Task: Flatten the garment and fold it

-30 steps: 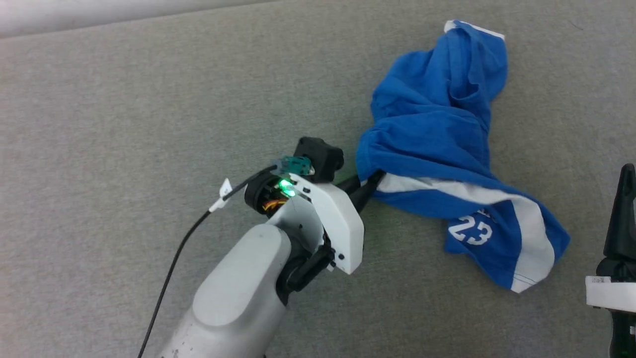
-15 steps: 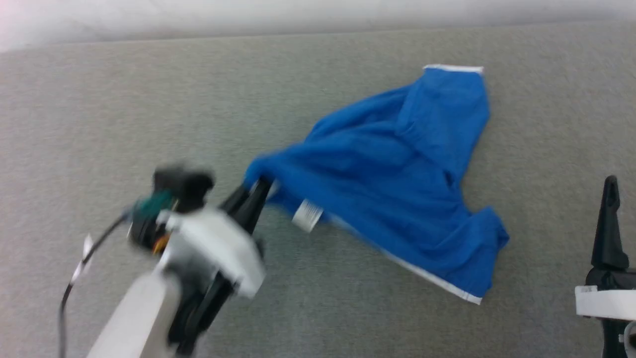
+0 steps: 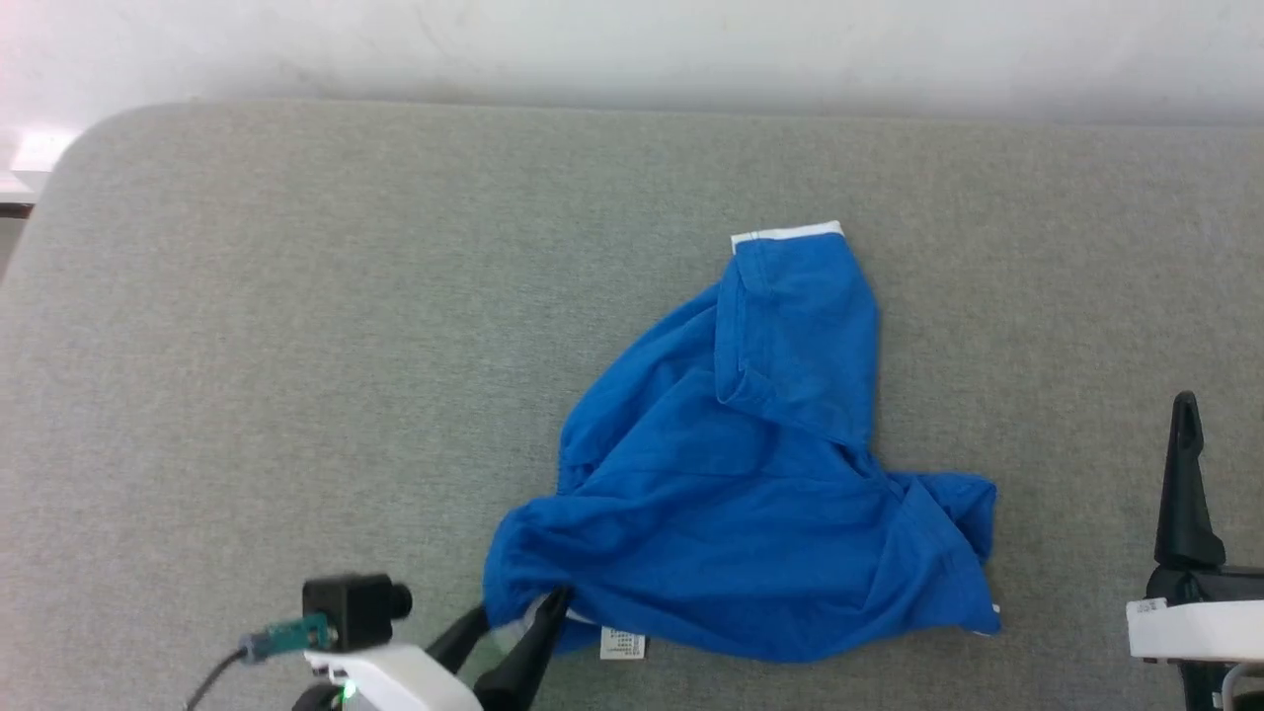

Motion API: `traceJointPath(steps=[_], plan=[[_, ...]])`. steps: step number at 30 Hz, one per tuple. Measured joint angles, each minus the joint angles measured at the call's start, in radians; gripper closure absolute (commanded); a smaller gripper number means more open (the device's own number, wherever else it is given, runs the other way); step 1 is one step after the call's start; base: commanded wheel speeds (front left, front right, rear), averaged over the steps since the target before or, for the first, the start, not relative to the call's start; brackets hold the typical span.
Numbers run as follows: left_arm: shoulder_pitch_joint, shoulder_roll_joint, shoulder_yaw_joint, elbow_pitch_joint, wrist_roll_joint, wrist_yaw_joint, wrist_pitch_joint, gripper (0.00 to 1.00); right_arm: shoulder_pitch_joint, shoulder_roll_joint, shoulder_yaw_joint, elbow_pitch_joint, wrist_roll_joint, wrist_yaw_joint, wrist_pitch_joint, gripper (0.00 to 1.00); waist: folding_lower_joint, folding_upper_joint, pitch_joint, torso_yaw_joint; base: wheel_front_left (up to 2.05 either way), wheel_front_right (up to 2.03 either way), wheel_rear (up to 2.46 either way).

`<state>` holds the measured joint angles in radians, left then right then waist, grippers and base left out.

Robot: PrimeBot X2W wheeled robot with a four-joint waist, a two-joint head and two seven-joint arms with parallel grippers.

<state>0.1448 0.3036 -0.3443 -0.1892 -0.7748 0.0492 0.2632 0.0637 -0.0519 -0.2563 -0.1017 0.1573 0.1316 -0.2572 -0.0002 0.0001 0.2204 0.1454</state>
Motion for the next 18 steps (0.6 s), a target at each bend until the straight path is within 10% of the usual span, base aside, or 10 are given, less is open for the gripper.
traceJointPath(steps=[7,18], plan=[[-0.104,0.051,0.045,-0.145,-0.091,-0.067,0.069,0.0,-0.002,0.0,0.012,0.004,-0.004,0.0,0.0,0.0,0.0002,0.0,-0.013,0.002,0.0,0.0,0.0],[-0.348,0.109,0.039,-0.027,0.113,0.005,0.093,0.0,-0.025,0.0,0.014,0.006,0.012,0.0,0.0,0.0,0.0003,0.0,0.046,-0.05,0.0,0.0,0.0]])
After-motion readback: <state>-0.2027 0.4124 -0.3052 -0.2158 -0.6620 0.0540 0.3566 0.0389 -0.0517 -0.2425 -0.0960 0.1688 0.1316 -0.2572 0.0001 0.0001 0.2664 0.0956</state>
